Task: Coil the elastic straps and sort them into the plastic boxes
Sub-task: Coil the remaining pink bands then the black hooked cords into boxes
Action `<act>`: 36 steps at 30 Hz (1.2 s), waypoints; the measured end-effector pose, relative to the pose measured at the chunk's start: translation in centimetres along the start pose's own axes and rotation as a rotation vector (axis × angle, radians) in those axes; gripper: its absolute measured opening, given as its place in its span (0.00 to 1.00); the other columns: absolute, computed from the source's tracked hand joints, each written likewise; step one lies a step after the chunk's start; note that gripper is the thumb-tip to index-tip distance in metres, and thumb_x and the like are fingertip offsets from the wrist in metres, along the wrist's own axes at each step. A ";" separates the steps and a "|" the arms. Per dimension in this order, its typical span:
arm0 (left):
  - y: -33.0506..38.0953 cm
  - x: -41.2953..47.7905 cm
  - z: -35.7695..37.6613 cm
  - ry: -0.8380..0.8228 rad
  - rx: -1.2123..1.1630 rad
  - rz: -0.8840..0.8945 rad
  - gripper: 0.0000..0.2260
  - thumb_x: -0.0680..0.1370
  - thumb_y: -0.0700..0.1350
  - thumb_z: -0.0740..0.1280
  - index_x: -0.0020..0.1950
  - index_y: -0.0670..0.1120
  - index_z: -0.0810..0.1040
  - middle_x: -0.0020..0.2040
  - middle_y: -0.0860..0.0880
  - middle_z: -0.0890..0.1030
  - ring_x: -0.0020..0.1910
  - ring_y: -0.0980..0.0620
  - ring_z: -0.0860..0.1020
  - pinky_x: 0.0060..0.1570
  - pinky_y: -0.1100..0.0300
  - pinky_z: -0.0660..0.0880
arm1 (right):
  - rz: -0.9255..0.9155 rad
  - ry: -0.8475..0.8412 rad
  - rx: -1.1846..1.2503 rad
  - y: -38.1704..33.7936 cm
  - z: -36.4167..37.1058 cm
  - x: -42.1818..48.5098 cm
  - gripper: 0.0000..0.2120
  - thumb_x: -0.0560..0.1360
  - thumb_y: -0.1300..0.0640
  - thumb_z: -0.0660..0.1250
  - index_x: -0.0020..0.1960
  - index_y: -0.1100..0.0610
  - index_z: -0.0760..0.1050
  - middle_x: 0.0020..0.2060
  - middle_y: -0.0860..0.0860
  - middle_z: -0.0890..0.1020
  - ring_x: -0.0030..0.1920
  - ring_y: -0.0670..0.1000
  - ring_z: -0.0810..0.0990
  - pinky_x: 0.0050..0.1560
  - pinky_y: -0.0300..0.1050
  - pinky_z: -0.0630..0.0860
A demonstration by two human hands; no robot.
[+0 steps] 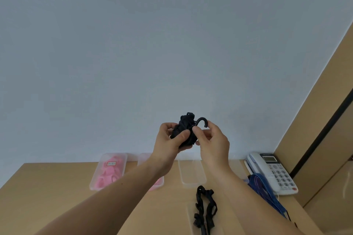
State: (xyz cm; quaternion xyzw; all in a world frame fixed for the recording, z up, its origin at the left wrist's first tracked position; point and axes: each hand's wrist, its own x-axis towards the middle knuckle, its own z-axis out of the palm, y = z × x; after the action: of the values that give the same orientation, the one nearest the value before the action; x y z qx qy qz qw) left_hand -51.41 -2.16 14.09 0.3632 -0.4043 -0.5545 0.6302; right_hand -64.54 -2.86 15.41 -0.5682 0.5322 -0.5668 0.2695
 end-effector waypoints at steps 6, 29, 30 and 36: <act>-1.4 0.2 -1.3 0.027 -0.007 0.037 0.19 0.73 0.45 0.72 0.58 0.43 0.69 0.59 0.40 0.76 0.48 0.42 0.85 0.47 0.54 0.81 | 0.075 0.096 0.045 0.1 2.1 -0.7 0.17 0.75 0.53 0.72 0.59 0.52 0.70 0.43 0.45 0.84 0.33 0.43 0.83 0.37 0.34 0.77; -13.1 8.4 2.8 0.238 0.168 -0.184 0.12 0.78 0.44 0.72 0.58 0.47 0.73 0.56 0.47 0.80 0.50 0.49 0.84 0.54 0.48 0.81 | 0.169 -0.375 -0.154 13.3 0.1 7.5 0.18 0.79 0.52 0.55 0.42 0.66 0.72 0.37 0.63 0.77 0.37 0.57 0.73 0.39 0.54 0.69; -13.9 8.7 2.9 0.273 0.179 -0.197 0.13 0.77 0.44 0.73 0.57 0.46 0.72 0.56 0.47 0.80 0.49 0.48 0.84 0.54 0.47 0.81 | 0.197 -0.425 -0.093 13.8 0.0 8.0 0.21 0.77 0.48 0.55 0.42 0.67 0.70 0.38 0.66 0.76 0.36 0.56 0.71 0.38 0.52 0.68; -16.6 10.0 2.7 0.303 0.154 -0.485 0.18 0.68 0.48 0.76 0.51 0.44 0.73 0.44 0.47 0.83 0.39 0.52 0.82 0.47 0.52 0.78 | 0.190 -0.735 -0.140 18.6 -1.3 10.9 0.06 0.75 0.46 0.64 0.48 0.46 0.77 0.39 0.50 0.82 0.41 0.49 0.80 0.42 0.43 0.77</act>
State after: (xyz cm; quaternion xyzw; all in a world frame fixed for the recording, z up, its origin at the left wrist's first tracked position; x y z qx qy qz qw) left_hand -60.02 -14.15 1.16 0.5746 -0.2481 -0.5961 0.5030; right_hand -73.61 -17.75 2.62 -0.6987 0.4878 -0.2601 0.4540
